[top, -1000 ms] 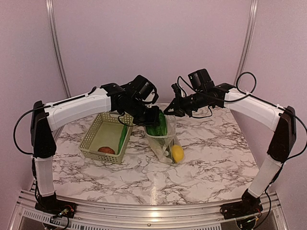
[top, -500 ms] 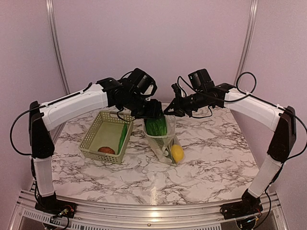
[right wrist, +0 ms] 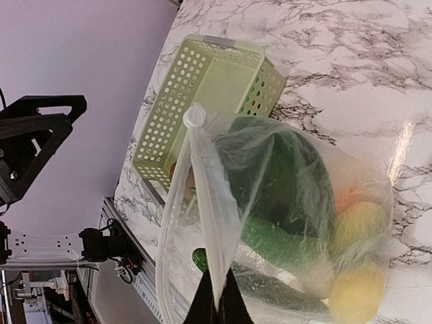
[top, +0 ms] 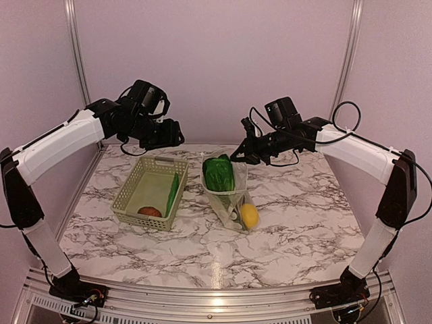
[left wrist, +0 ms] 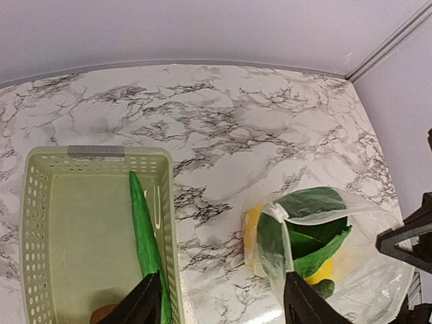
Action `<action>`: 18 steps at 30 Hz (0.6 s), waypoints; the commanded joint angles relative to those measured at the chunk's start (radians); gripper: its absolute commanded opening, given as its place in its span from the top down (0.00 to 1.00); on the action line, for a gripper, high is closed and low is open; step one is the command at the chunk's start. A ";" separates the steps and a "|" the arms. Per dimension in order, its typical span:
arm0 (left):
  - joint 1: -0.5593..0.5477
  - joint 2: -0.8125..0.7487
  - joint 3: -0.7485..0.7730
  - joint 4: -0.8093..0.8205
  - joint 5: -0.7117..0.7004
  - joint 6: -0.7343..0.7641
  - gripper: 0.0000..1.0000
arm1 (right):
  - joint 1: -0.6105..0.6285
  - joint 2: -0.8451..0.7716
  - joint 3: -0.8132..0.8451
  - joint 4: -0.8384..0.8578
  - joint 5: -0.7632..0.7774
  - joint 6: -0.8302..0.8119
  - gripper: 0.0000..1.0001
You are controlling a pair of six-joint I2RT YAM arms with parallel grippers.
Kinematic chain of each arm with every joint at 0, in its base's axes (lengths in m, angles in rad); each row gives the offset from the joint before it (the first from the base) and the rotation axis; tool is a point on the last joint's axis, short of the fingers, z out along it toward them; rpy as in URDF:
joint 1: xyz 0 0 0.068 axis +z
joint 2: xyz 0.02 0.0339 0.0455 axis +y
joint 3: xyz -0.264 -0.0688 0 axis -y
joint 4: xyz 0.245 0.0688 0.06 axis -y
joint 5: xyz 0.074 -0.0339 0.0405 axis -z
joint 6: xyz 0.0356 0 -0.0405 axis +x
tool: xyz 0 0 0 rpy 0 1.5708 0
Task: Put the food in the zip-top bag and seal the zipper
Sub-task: Adjust the fake vegetable in the zipper food storage bag, then pick up the fake vegetable from the bin.
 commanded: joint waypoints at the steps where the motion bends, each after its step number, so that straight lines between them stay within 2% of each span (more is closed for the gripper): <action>1: 0.067 -0.007 -0.088 -0.033 -0.015 -0.011 0.39 | 0.005 0.010 0.023 0.013 -0.017 -0.007 1.00; 9: 0.121 0.135 -0.068 -0.060 -0.055 -0.016 0.46 | 0.005 0.031 0.055 -0.011 -0.019 -0.017 1.00; 18: 0.132 0.341 0.050 -0.071 -0.084 -0.015 0.50 | 0.001 0.037 0.062 -0.030 -0.016 -0.022 1.00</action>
